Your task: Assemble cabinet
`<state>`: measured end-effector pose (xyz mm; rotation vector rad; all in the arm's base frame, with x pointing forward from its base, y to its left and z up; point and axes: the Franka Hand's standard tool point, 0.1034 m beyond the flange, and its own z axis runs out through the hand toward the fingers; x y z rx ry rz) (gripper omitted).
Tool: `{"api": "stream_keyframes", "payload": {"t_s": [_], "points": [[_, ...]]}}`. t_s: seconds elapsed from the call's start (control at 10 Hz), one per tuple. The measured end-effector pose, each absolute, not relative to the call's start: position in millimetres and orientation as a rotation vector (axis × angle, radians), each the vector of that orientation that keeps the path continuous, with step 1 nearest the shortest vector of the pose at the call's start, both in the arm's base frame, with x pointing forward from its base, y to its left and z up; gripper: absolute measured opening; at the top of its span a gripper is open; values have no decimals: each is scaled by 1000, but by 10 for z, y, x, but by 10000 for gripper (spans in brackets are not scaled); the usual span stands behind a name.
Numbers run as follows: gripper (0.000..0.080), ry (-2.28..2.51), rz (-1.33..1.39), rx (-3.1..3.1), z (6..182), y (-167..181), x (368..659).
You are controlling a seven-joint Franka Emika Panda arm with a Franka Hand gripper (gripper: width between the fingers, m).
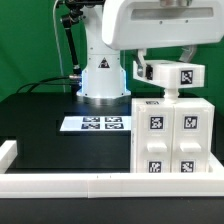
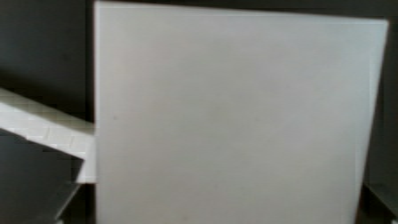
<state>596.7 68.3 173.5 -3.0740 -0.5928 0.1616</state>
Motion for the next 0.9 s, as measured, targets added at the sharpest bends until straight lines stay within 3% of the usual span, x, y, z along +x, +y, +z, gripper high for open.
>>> {"api": "stream_keyframes", "payload": {"t_s": [0.9], "points": [[563, -610, 187, -3069, 1540, 730, 6012]]}}
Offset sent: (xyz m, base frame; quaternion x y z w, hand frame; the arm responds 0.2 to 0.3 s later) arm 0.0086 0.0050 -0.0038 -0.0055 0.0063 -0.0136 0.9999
